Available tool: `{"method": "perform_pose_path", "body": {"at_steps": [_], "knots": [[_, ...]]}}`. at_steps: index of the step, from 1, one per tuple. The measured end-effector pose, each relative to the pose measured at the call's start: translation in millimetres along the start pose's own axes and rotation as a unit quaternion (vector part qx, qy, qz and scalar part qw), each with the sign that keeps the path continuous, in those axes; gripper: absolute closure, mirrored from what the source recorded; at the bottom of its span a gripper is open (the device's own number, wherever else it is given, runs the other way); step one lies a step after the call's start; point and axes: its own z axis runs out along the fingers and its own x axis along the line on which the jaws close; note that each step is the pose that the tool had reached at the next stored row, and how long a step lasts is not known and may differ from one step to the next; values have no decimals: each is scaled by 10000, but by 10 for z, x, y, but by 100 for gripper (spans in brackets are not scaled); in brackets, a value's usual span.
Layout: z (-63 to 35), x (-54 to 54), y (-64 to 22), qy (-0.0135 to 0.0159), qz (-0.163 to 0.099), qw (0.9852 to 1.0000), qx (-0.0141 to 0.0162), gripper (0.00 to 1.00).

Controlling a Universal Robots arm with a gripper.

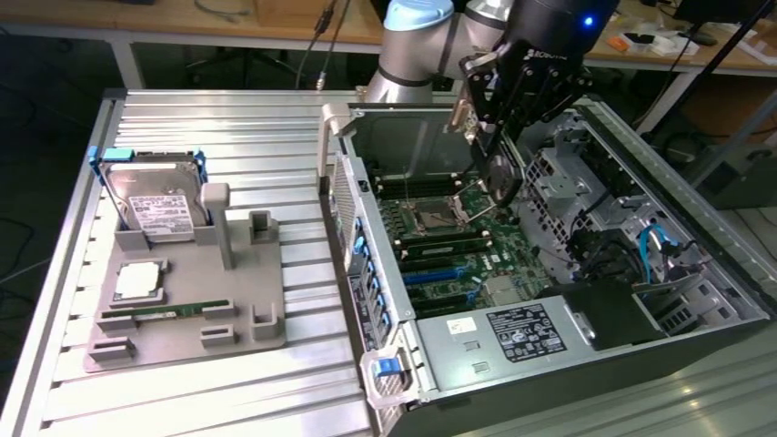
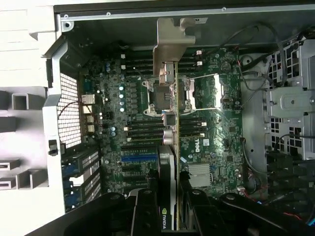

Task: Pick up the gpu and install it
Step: 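Pick up the gpu and move the gpu toward the slot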

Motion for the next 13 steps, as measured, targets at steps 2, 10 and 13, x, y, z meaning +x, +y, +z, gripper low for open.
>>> {"method": "perform_pose_path", "body": {"at_steps": [2, 10, 13], "knots": [[0, -19, 1, 0, 0, 10000, 0, 73], [3, -111, 7, 0, 0, 10000, 0, 73], [4, -143, 9, 0, 0, 10000, 0, 73]]}}
